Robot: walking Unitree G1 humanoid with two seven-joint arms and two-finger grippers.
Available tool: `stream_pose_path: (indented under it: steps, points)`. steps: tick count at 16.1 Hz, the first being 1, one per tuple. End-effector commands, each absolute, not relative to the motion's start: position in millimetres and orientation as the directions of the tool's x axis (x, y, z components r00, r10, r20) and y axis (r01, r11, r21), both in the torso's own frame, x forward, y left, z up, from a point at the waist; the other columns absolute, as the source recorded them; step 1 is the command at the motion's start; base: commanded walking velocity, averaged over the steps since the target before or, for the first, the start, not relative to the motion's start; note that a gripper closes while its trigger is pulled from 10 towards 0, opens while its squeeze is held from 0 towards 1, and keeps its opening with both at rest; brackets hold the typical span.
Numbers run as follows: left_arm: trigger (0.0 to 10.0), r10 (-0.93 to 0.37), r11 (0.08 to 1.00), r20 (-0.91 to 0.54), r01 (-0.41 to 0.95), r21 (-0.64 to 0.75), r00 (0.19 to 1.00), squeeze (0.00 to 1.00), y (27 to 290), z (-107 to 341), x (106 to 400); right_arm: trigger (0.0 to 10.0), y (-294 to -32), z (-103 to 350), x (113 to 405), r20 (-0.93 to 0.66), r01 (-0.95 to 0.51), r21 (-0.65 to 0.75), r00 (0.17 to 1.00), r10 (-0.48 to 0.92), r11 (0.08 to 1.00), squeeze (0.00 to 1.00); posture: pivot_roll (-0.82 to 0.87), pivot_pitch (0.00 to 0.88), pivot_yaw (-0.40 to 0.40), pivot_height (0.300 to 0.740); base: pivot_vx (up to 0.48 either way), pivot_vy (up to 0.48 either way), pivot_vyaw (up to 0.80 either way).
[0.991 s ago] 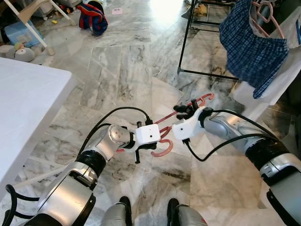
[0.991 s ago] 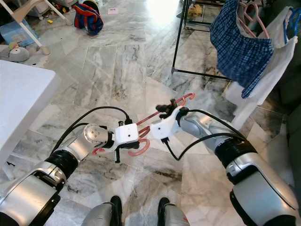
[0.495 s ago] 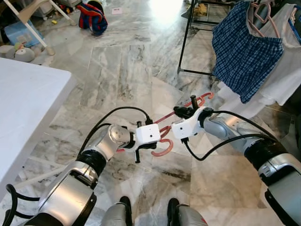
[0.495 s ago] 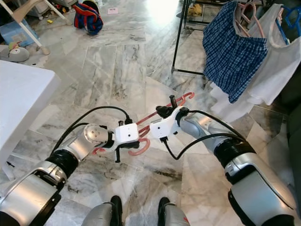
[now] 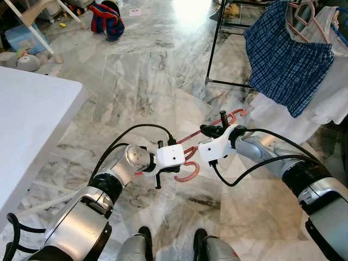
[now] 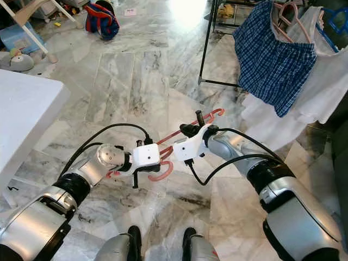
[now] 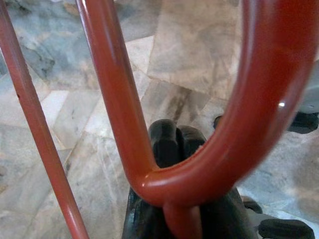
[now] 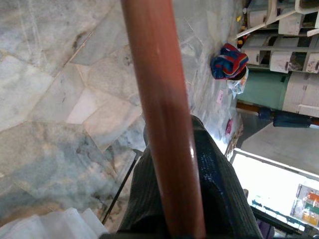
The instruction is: Hang hanger
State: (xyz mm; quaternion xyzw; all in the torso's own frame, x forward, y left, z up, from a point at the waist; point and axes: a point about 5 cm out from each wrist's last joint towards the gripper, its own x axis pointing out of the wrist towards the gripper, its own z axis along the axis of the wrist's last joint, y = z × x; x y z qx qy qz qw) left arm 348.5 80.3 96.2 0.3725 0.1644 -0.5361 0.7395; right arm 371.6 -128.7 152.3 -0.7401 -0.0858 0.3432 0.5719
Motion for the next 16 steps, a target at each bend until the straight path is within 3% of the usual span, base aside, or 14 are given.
stream_pose_path:
  steps: [1,3,5,10,16]
  points:
    - [10.0,-0.7,0.177,-0.596,0.903,0.39,0.395,1.0,76.1,101.8,350.8,0.0,-127.9,145.8,368.8,-0.42,-0.284,-0.903,0.738,0.528,-0.322,0.0,0.04,0.273,0.038,0.74,0.0,0.0,0.0]
    - [10.0,-0.721,0.186,-0.55,0.882,0.432,0.422,1.0,72.4,105.9,351.6,0.0,-129.3,143.7,367.9,-0.424,-0.294,-0.902,0.739,0.524,-0.316,0.0,0.04,0.275,0.038,0.74,0.0,0.0,0.0]
    - [10.0,-0.757,0.231,-0.41,0.795,0.561,0.509,1.0,64.2,122.5,356.5,0.0,-131.7,142.3,367.6,-0.426,-0.303,-0.902,0.742,0.518,-0.309,0.0,0.04,0.276,0.04,0.74,0.0,0.0,0.0]
    - [10.0,-0.745,0.22,-0.403,0.767,0.603,0.531,1.0,67.6,123.4,357.8,0.0,-135.6,141.4,368.2,-0.424,-0.31,-0.903,0.75,0.507,-0.297,0.0,0.04,0.278,0.039,0.74,0.0,0.0,0.0]
    - [10.0,-0.701,0.2,-0.263,0.537,0.82,0.663,1.0,72.0,142.4,368.4,0.0,-151.1,146.2,374.5,-0.408,-0.307,-0.909,0.799,0.442,-0.283,0.0,0.03,0.279,0.039,0.74,0.0,0.0,0.0]
